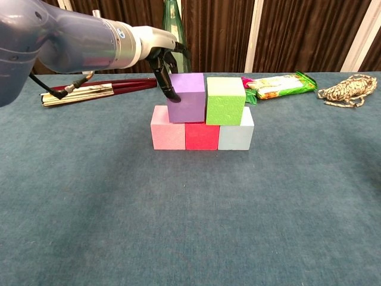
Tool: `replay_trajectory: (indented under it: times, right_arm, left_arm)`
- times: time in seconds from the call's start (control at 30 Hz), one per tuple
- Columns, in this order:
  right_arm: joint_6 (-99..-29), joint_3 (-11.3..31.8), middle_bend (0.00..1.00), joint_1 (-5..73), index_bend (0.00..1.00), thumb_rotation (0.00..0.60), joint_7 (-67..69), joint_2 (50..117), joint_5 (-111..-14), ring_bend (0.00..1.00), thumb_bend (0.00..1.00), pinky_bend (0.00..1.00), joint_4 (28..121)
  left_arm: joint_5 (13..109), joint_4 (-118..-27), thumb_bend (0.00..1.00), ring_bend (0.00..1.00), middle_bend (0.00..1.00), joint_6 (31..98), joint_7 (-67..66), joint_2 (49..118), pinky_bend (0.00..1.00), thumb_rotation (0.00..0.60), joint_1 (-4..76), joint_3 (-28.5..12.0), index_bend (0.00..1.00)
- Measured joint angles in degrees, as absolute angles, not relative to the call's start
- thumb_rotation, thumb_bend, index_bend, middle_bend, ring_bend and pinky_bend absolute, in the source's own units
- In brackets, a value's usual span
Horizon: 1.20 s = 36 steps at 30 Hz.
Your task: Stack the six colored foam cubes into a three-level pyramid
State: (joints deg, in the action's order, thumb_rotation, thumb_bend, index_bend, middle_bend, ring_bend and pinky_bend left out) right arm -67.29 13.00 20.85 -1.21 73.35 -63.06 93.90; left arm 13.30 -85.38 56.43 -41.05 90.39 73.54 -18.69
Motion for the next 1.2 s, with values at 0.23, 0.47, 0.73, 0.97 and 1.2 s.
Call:
replay_trajectory:
  times: [0.23, 0.47, 0.73, 0.97, 1.2]
  right_arm:
    - [-67.28, 13.04, 0.0, 20.81, 0.0, 0.6, -1.12, 73.29, -63.11, 0.0, 0.31, 0.0, 93.98]
    - [-67.21, 12.96, 0.0, 20.81, 0.0, 0.6, -1.19, 73.33, -63.2, 0.0, 0.31, 0.0, 94.03]
    - [-67.15, 12.98, 0.0, 20.79, 0.0, 0.6, -1.23, 73.38, -63.06, 0.0, 0.31, 0.0, 94.03]
    - [-67.06, 12.99, 0.0, 20.8, 0.0, 0.6, -1.29, 73.36, -62.95, 0.0, 0.31, 0.0, 94.12]
    - [-66.97, 12.98, 0.0, 20.81, 0.0, 0.6, -1.32, 73.35, -62.9, 0.0, 0.31, 0.0, 94.16]
  left_arm:
    - [13.0, -84.92, 0.32, 0.08, 0.42, 56.39, -41.28, 90.74, 0.06, 0.6, 73.65, -18.53, 0.05]
    - [13.02, -84.41, 0.32, 0.08, 0.42, 56.21, -41.23, 91.17, 0.06, 0.6, 73.73, -18.62, 0.05]
    - [13.1, -84.06, 0.32, 0.08, 0.42, 55.83, -41.12, 91.52, 0.06, 0.6, 73.89, -18.78, 0.05]
    - [13.01, -83.53, 0.32, 0.08, 0.42, 55.68, -41.29, 91.9, 0.06, 0.6, 74.1, -18.76, 0.05]
    - [12.86, -83.21, 0.32, 0.08, 0.42, 55.56, -41.37, 92.24, 0.06, 0.6, 74.38, -18.98, 0.05]
